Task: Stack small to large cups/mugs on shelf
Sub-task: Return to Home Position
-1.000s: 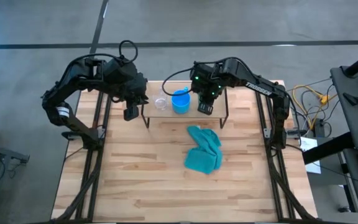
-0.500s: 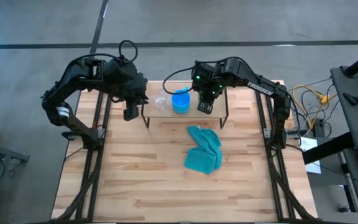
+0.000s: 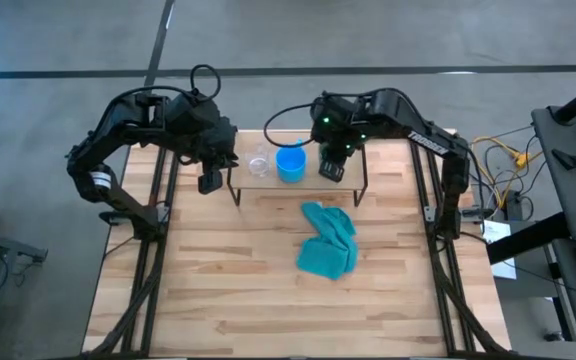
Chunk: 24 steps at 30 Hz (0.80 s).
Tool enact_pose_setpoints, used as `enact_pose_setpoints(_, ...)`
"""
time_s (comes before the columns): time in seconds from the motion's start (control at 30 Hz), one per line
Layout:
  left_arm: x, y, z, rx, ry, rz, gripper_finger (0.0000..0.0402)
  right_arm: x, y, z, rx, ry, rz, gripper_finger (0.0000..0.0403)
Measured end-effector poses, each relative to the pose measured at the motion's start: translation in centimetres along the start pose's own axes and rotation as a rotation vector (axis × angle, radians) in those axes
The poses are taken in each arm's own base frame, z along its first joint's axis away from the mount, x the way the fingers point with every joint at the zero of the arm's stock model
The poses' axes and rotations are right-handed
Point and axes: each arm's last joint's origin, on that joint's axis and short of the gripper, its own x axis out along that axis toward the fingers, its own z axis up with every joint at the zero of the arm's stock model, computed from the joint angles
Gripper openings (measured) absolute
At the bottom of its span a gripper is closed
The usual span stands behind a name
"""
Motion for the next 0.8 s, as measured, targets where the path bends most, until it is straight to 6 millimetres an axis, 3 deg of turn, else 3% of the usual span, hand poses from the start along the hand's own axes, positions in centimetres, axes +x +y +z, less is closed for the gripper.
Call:
enact_pose_setpoints(0.4, -1.6, 0.0, -0.9, -0.003, -0.024, 0.001, 0.0057, -5.4, 0.8, -2.0, 0.025, -0.140, 0.028, 0.0072)
enact_pose_setpoints(0.63, -4.5, -0.1, -2.4, -0.035, -0.098, 0.002, 0.0057, -8.6, 0.8, -3.9, 0.083, -0.215, 0.068, 0.0080)
enact_pose_setpoints(0.8, -7.6, -0.1, -4.3, -0.140, -0.181, 0.012, 0.0057, -12.1, 0.7, -6.2, 0.105, -0.310, 0.094, 0.0084)
